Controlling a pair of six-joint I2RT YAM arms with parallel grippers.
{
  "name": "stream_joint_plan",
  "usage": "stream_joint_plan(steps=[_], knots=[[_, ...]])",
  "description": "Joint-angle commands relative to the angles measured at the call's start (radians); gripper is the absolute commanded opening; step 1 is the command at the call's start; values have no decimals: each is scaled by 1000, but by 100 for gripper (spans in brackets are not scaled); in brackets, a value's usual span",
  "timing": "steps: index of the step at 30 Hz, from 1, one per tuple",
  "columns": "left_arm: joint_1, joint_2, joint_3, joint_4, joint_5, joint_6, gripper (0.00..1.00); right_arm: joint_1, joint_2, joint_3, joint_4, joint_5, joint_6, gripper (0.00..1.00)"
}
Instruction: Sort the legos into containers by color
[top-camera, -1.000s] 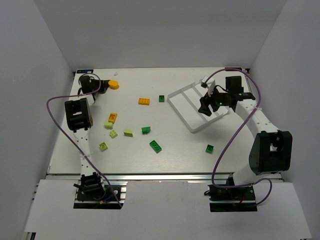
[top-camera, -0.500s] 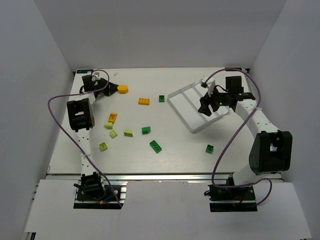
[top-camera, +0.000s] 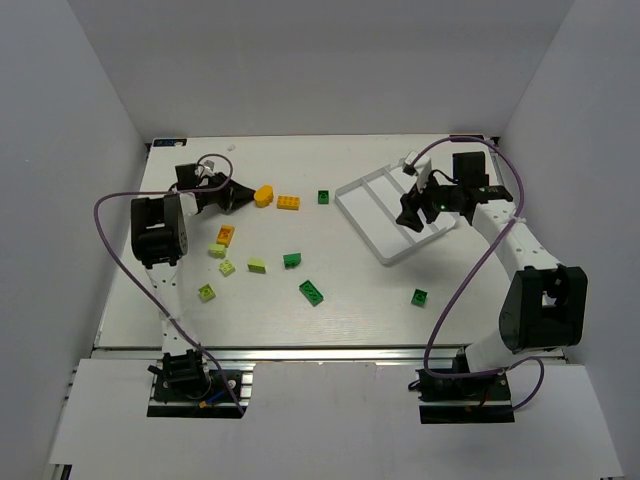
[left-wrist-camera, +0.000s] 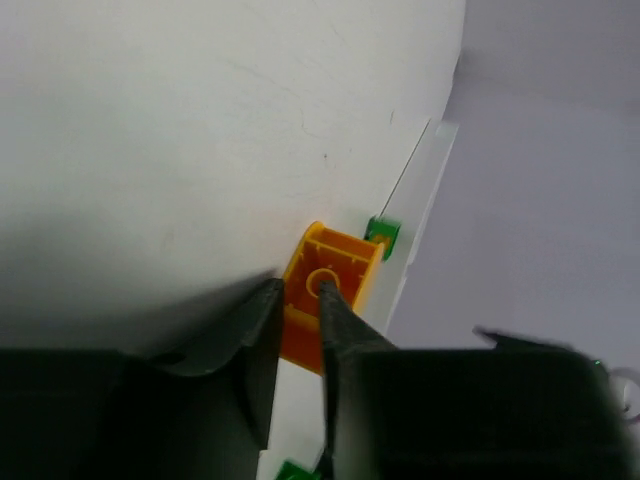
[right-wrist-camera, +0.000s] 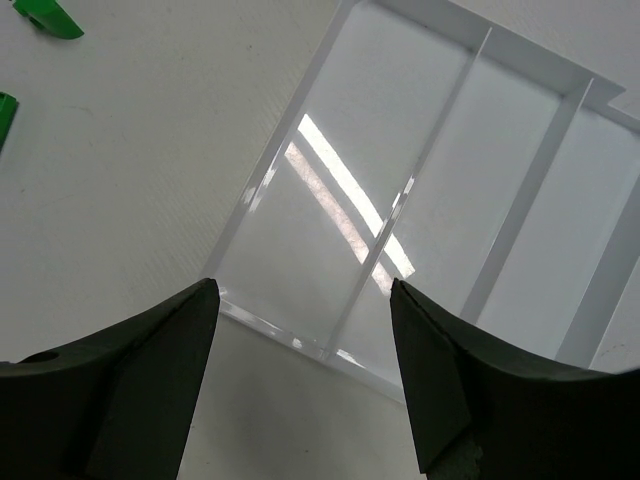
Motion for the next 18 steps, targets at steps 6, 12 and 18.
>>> stream_joint_plan(steps=[6,12,18], knots=[[28,-204,-129,86,-382,-164,56,0,-73,-31,18,-25,4,75],[-3,-275,-89,-70,-448,17,63,0,-93,-56,34,-23,12,75],[-89,-330,-49,-287,-539,419,66,-2,-99,-66,33,-28,7,75]])
